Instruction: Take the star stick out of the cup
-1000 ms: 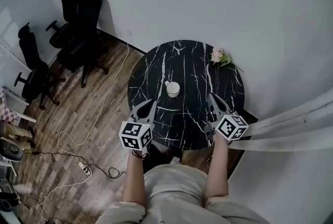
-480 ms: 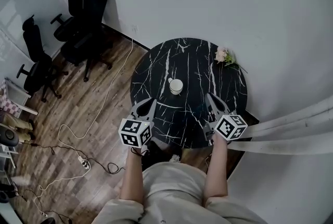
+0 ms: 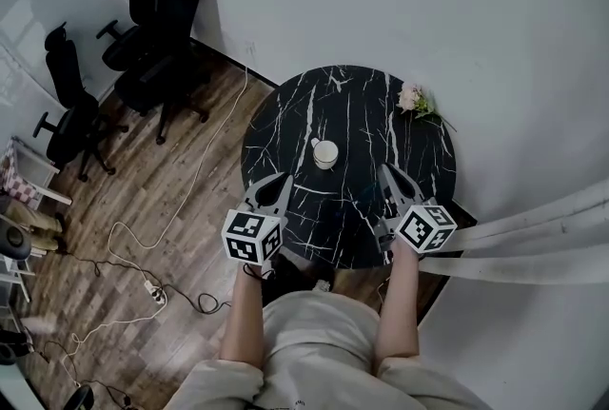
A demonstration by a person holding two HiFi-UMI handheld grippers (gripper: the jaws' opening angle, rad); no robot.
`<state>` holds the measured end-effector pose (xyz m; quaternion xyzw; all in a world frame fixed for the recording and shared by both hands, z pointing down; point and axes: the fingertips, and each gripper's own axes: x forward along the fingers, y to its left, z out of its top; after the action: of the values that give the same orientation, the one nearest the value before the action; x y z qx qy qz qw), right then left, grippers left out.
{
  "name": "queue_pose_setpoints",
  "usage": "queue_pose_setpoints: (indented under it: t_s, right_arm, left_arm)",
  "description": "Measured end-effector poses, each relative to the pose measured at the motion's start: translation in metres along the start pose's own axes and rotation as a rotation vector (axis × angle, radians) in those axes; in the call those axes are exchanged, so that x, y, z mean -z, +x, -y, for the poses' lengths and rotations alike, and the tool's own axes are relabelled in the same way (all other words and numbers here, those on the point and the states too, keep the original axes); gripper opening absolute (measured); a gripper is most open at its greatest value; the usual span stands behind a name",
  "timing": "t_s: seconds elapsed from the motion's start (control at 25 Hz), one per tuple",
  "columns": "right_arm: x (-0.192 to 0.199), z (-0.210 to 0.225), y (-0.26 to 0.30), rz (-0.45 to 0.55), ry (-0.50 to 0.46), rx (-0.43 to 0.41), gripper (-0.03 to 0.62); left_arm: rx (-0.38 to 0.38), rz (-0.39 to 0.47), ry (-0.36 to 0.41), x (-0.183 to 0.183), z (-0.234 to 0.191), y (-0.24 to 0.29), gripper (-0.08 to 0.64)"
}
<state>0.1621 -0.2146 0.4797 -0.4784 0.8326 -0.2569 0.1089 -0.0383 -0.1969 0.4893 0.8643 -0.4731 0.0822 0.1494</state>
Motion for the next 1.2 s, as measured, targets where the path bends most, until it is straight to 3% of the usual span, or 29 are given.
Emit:
queue_pose_setpoints:
  t_s: [0.48,1.2]
  right_arm:
    - [-0.012,0.0,0.009,-0.008,-0.046,-0.012,0.043]
    - [-0.007,0.003,0.012,-0.035,-0.062,-0.007,0.043]
  left_arm:
    - [-0.024,0.007,0.057,-0.015,0.0,0.007,0.021]
    - [-0.024,0.016,0.046,-0.017,0.0,0.013,0.021]
